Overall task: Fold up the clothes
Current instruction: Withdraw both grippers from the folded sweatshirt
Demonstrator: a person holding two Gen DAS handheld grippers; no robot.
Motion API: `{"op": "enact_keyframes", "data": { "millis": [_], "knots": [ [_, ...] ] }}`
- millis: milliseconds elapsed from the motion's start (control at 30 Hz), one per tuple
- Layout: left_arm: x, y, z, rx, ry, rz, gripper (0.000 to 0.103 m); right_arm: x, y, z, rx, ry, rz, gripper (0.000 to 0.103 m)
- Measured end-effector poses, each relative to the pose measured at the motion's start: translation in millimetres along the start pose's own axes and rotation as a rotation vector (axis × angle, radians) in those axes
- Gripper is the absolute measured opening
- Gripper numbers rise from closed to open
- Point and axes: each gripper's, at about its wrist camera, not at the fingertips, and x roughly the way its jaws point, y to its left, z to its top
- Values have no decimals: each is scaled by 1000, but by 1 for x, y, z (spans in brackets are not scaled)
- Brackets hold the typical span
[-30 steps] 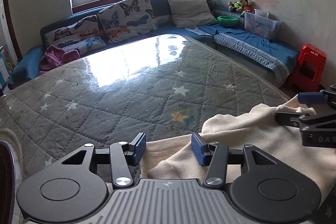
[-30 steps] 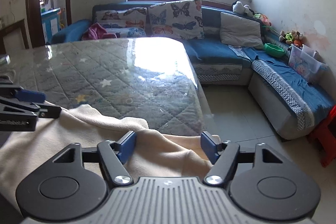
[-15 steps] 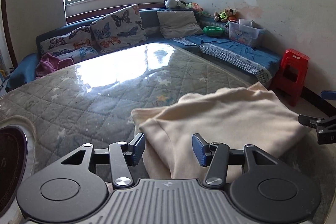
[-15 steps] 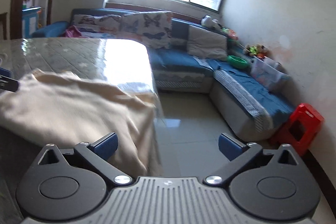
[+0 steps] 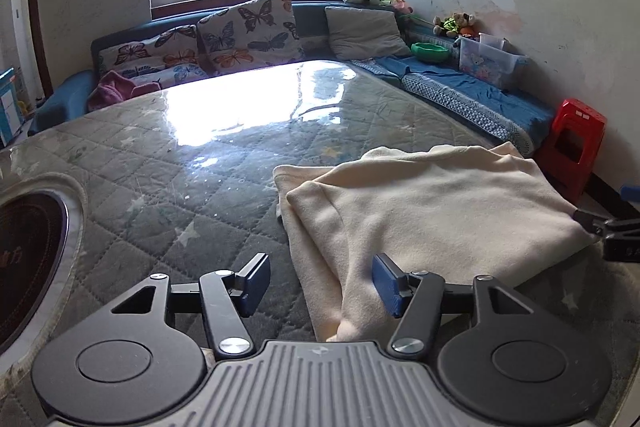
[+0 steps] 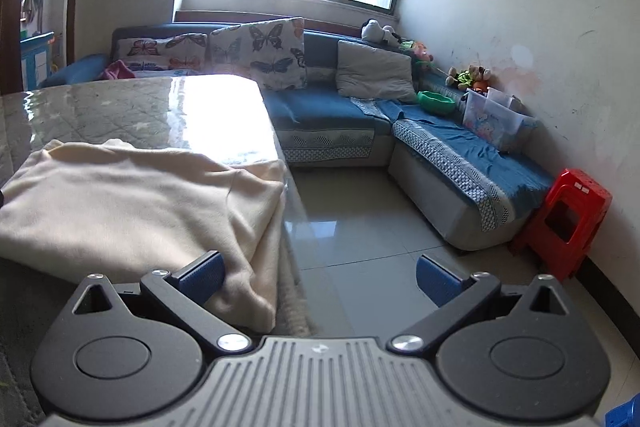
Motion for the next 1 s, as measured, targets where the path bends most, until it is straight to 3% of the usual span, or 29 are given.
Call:
{"op": "enact_keyframes", "data": {
  "millis": [233,500,767,1000],
  "knots": [
    [-11,1,-7,-10,-1,3,70,-12,8,5,23,-44,25,103],
    [-17,5,-14,-12,1,5,72,-13,25,6,-36,-30,43,103],
    [-19,4,-15,-19,23,12,73,-13,58,9,-83,-31,134,103],
    [-26,5,-15,-21,34,9,82,-26,61,8,-71,-54,144,103]
  ]
}}
